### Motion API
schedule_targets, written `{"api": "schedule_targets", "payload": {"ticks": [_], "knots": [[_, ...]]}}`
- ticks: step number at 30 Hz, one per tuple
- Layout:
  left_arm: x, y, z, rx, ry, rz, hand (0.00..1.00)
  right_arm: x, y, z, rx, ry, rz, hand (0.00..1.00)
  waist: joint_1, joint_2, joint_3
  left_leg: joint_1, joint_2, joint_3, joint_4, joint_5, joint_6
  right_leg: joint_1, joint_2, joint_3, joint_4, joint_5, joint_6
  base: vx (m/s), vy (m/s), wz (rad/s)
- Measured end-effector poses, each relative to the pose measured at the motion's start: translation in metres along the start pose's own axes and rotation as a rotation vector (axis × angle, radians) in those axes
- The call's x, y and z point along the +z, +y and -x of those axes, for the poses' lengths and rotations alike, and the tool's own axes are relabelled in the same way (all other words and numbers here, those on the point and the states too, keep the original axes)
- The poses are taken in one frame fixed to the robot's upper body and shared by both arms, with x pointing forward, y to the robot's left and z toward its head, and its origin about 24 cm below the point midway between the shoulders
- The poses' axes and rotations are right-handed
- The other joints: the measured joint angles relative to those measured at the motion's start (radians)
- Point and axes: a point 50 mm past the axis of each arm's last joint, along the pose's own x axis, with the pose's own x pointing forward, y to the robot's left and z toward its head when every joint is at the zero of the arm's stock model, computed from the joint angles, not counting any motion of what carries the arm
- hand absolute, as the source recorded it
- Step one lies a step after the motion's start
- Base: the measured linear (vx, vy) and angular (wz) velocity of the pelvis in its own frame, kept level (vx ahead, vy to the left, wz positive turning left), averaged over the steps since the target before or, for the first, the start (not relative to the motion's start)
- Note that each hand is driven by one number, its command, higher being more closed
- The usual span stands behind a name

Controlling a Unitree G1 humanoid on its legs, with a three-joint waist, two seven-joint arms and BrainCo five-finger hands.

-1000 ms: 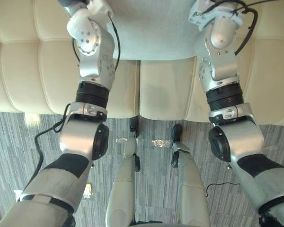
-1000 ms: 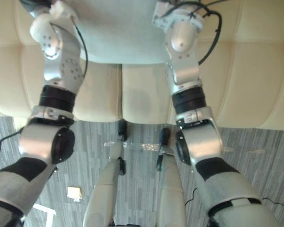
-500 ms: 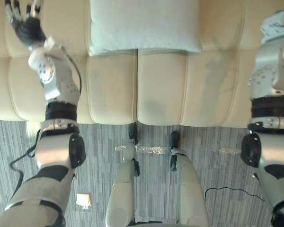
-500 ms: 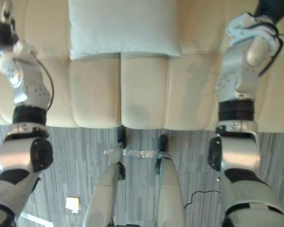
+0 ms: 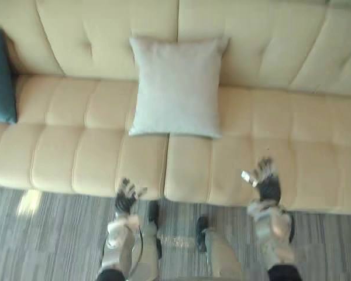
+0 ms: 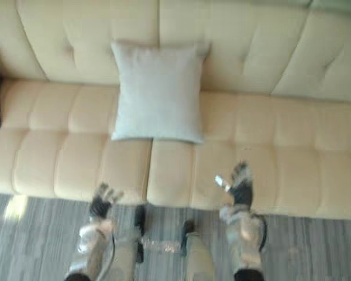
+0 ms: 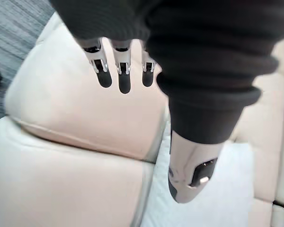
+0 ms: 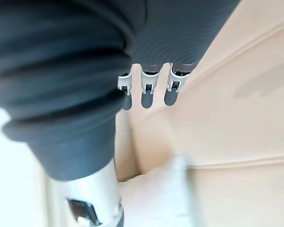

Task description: Pick up cushions and gather them together orderly.

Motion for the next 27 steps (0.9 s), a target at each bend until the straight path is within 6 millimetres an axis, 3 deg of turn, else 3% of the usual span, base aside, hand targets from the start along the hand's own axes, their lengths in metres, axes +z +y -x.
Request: {"api": "schedule_targets", "payload": {"ticks": [2, 5, 10, 18, 20, 23, 25, 26, 27], "knots": [[-0.03, 0.013, 0.012, 0.042, 0.13, -0.044, 0.0, -0.037, -0.012, 0.019, -0.032, 0.167, 0.047, 0.0, -0.001, 0.005, -0.054, 0.053, 0.001, 0.007, -0.002, -0.019, -0.002, 0.065, 0.001, 0.002, -0.034, 0.0, 0.004, 0.08, 0.012, -0.12], [-0.062, 0.025, 0.027, 0.094, 0.293, -0.086, 0.0, -0.069, -0.028, 0.04, -0.071, 0.332, 0.115, 0.0, -0.002, 0.014, -0.11, 0.099, 0.003, 0.011, -0.013, -0.029, 0.0, 0.119, 0.007, 0.002, -0.082, 0.009, 0.01, 0.04, 0.01, -0.04], [-0.076, 0.04, 0.036, 0.142, 0.383, -0.12, 0.0, -0.095, -0.043, 0.058, -0.119, 0.491, 0.174, 0.0, -0.004, 0.022, -0.142, 0.186, 0.011, 0.039, -0.056, -0.029, -0.001, 0.213, 0.023, 0.026, -0.176, 0.048, 0.016, 0.03, 0.015, -0.18], [-0.082, 0.043, 0.039, 0.112, 0.428, -0.176, 0.0, -0.112, -0.052, 0.068, -0.174, 0.616, 0.16, 0.0, -0.005, 0.023, -0.154, 0.214, 0.001, 0.066, -0.057, -0.042, 0.003, 0.256, 0.032, 0.084, -0.26, 0.101, 0.027, 0.02, 0.023, -0.17], [-0.081, 0.043, 0.037, 0.109, 0.427, -0.178, 0.0, -0.111, -0.049, 0.065, -0.167, 0.609, 0.16, 0.0, -0.005, 0.019, -0.144, 0.222, 0.0, 0.083, -0.057, -0.045, 0.004, 0.253, 0.032, 0.1, -0.255, 0.102, 0.028, -0.01, 0.02, -0.28], [-0.072, 0.036, 0.025, 0.068, 0.405, -0.226, 0.0, -0.099, -0.032, 0.041, -0.105, 0.545, 0.169, 0.0, -0.004, 0.012, -0.097, 0.211, 0.003, 0.121, -0.052, -0.048, 0.008, 0.205, 0.033, 0.13, -0.195, 0.104, 0.034, -0.04, 0.004, -0.33], [-0.063, 0.032, 0.015, 0.05, 0.373, -0.245, 0.0, -0.095, -0.022, 0.033, -0.083, 0.519, 0.166, 0.0, -0.005, -0.004, -0.079, 0.161, 0.002, 0.126, -0.006, -0.057, 0.018, 0.166, 0.022, 0.128, -0.17, 0.104, 0.037, -0.1, -0.005, 0.01], [-0.059, 0.025, 0.01, 0.034, 0.355, -0.239, 0.0, -0.094, -0.018, 0.03, -0.08, 0.514, 0.162, 0.0, 0.0, 0.001, -0.076, 0.132, 0.021, 0.128, 0.019, -0.067, 0.035, 0.169, 0.023, 0.125, -0.186, 0.113, 0.044, -0.1, 0.014, 0.03], [-0.058, 0.021, 0.01, 0.03, 0.348, -0.226, 0.0, -0.094, -0.013, 0.029, -0.075, 0.508, 0.154, 0.0, 0.006, -0.001, -0.073, 0.112, 0.03, 0.131, 0.037, -0.067, 0.035, 0.129, 0.009, 0.074, -0.01, 0.055, 0.033, -0.06, 0.016, 0.12]]}}
